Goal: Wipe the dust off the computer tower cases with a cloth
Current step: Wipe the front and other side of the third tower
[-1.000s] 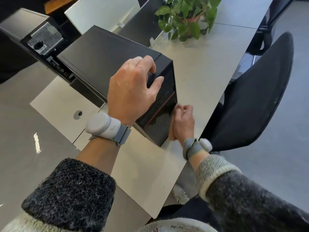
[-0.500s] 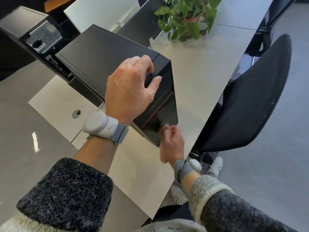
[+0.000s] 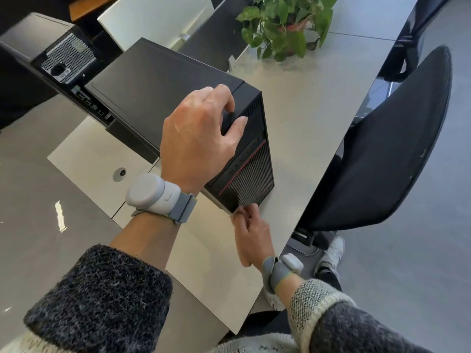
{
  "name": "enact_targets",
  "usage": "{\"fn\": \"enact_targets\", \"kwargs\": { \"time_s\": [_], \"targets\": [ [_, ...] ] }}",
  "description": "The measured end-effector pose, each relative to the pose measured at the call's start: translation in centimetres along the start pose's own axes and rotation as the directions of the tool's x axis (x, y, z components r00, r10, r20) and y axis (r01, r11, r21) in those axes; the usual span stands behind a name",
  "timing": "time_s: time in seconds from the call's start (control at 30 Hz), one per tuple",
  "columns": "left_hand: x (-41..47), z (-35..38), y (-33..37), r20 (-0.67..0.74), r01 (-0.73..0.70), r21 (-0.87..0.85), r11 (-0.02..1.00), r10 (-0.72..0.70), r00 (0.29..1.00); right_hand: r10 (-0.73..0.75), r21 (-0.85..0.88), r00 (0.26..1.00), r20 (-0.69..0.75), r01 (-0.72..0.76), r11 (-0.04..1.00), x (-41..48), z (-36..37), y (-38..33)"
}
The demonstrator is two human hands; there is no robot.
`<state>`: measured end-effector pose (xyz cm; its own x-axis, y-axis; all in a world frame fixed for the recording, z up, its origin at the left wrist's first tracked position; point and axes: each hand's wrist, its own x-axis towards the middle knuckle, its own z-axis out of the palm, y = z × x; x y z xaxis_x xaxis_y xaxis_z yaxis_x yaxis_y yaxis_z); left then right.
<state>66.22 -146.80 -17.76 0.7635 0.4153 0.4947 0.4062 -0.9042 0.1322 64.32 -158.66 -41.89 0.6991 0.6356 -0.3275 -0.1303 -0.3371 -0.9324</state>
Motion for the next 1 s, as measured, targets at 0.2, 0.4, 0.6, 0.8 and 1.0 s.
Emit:
{"fn": "enact_targets", "kwargs": {
  "time_s": [0.2, 0.4, 0.6, 0.8, 1.0],
  "targets": [
    [0.0, -0.1, 0.1, -0.007, -0.004, -0.003, 1.000, 0.004, 1.000, 0.083, 0.002, 0.965, -0.250, -0.085, 0.996, 9.9, -5.4, -2.8],
    [0.0, 0.1, 0.1, -0.011, 0.004, -0.002, 1.000, -0.004, 1.000, 0.114, 0.041, 0.977, -0.183, -0.108, 0.993, 5.2, -1.7, -1.1],
    [0.0, -0.1, -0.1, -0.003, 0.002, -0.008, 1.000, -0.002, 1.000, 0.096, -0.041, 0.995, 0.033, -0.095, 0.995, 0.6, -0.3, 1.5],
    [0.0, 0.0, 0.0, -0.004, 0.001, 0.001, 1.000, -0.001, 1.000, 0.037, -0.039, 0.964, -0.262, -0.049, 0.998, 9.6, -5.2, -2.7],
    [0.1, 0.1, 0.2, 0.001, -0.004, -0.002, 1.000, 0.004, 1.000, 0.162, 0.041, 0.965, -0.204, -0.157, 0.987, 6.4, -2.3, -0.9]
  ]
}}
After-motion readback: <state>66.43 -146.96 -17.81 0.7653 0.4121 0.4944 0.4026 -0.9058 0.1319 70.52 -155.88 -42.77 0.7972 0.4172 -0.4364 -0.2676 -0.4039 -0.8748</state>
